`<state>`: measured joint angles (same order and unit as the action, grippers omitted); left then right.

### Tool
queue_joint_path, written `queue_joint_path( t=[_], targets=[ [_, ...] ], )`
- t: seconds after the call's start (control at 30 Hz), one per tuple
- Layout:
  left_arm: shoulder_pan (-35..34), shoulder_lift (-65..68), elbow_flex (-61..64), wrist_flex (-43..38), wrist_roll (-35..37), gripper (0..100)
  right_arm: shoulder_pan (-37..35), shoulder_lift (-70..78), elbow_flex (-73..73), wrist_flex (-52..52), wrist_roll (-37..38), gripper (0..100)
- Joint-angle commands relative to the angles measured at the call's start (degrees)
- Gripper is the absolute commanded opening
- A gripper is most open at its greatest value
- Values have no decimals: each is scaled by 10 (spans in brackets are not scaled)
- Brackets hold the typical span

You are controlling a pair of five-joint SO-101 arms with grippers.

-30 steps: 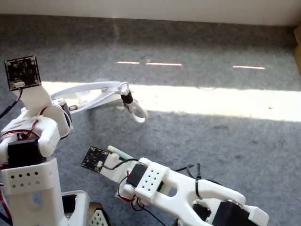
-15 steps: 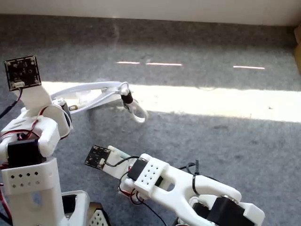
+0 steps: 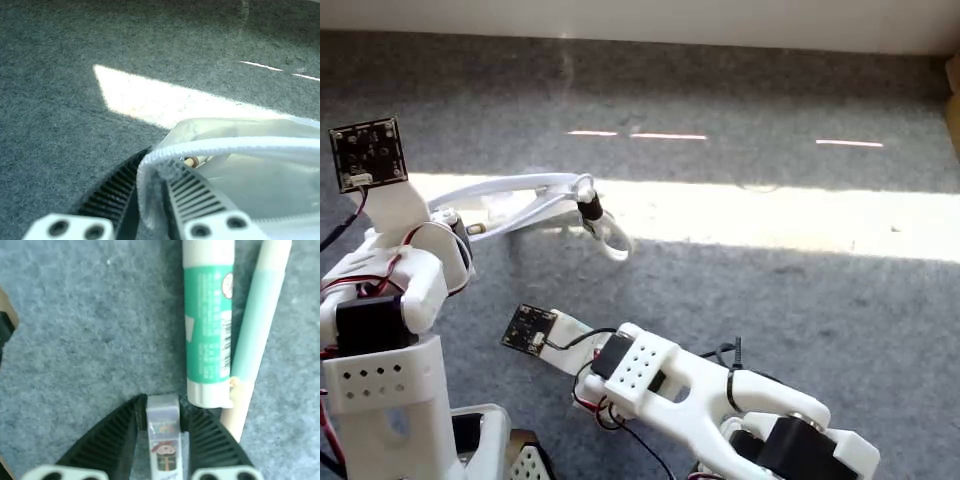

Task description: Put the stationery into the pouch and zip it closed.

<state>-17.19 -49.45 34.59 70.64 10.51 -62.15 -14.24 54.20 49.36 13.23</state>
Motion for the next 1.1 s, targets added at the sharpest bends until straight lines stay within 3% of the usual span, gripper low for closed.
queue_joint_path(
  t=[0.0,0.27,0.6,0.87,1.07],
  targets=[
    [-9,7,1,-4,1,7,1,2,6,3,4,12],
    [-9,7,1,-4,1,7,1,-7,3,3,2,4],
    [-9,7,1,-5,1,7,1,-196,7,44,1,4],
    [-9,7,1,-4,1,7,2,-260,9,48,-3,4],
    [-9,7,1,-4,1,7,3,-327,4,44,-99,4]
  ],
)
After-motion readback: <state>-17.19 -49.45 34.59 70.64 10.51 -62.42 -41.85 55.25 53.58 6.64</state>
